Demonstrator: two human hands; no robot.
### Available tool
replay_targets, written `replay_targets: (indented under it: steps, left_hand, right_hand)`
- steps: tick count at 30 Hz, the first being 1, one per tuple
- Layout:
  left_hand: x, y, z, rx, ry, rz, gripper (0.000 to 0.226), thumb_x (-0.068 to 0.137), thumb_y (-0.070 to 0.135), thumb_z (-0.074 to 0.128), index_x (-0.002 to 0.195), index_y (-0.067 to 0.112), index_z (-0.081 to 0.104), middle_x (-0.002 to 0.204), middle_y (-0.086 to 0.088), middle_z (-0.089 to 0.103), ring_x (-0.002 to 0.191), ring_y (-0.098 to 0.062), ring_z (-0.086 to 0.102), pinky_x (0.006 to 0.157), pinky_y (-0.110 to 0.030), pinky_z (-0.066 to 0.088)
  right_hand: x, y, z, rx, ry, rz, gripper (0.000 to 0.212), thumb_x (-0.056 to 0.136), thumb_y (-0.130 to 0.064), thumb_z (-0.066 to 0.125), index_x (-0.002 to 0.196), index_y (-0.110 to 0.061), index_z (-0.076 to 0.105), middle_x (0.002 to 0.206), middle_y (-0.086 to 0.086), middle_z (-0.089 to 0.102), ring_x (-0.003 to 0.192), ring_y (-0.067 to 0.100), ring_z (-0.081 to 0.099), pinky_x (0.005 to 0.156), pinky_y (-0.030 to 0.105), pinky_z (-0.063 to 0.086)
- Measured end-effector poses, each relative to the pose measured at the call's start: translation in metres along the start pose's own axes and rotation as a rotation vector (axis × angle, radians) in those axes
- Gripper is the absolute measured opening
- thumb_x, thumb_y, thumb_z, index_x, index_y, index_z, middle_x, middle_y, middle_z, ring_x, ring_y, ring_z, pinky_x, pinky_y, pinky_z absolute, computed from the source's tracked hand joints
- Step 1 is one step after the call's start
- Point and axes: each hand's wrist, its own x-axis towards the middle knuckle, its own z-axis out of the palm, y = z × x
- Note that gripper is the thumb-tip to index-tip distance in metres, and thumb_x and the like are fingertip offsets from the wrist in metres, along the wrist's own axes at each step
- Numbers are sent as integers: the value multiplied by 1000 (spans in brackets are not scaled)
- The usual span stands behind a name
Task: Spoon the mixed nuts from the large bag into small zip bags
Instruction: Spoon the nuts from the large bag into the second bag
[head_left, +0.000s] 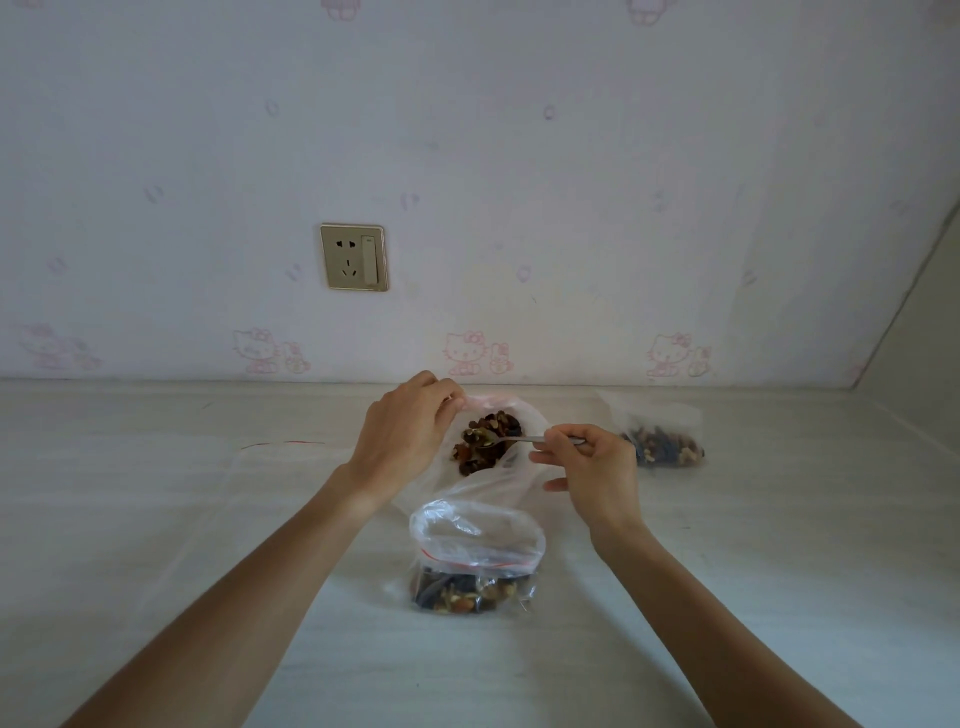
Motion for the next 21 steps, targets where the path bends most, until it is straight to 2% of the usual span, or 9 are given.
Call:
replay_targets:
  steps: [3,8,10,13,16,19,21]
  left_hand:
    - [-1,2,-5,7,-4,-17,26,107,39,52,122,28,70,113,11,67,98,-11,67,74,-28,50]
    - [-10,8,-24,12,51,29,27,102,33,61,125,23,69,124,7,68,116,-14,60,91,-27,46]
    - [-20,13,-34,-17,100,65,21,100,30,66,119,22,72,116,8,69,112,-13,60,92,-27,47]
    - [-43,22,-48,-90,121,71,8,97,30,69,104,28,72,96,17,65,88,-3,63,77,-26,53]
    - [-64,27,-56,-99,-22,20,11,95,44,66,91,35,70,80,20,65,70,0,63,65,-30,57]
    - [-79,26,-53,-17,-176,-63,28,95,59,61,84,35,70,75,21,67,69,1,64,65,-30,56]
    - [-86,23,-48,-1,-229,-115,31,93,63,63,82,35,72,74,20,68,69,2,64,62,-25,51]
  right_hand:
    - [-2,-9,-8,-2,-24,-21,6,98,-13,69,96,-11,73,79,3,80,81,15,79,54,28,60]
    - [-17,-27,-30,27,-86,-42,4,97,-12,70,96,-11,74,82,7,80,83,20,79,53,29,61]
    - [-26,-33,-40,57,-95,-41,3,96,-11,71,95,-9,73,83,9,80,83,22,79,52,29,61]
    - [-42,-40,-56,86,-127,-23,7,96,-11,70,99,-4,72,85,13,80,84,25,79,51,30,60]
    - [-56,-43,-67,82,-171,15,10,96,-12,70,100,-2,72,87,14,80,84,27,79,52,30,61]
    - [-67,-41,-71,30,-216,42,11,97,-10,68,100,-1,72,86,14,80,84,27,79,53,30,61]
    - [-74,-39,-69,-41,-239,8,8,97,-9,67,97,-2,72,84,11,80,84,26,79,53,29,61]
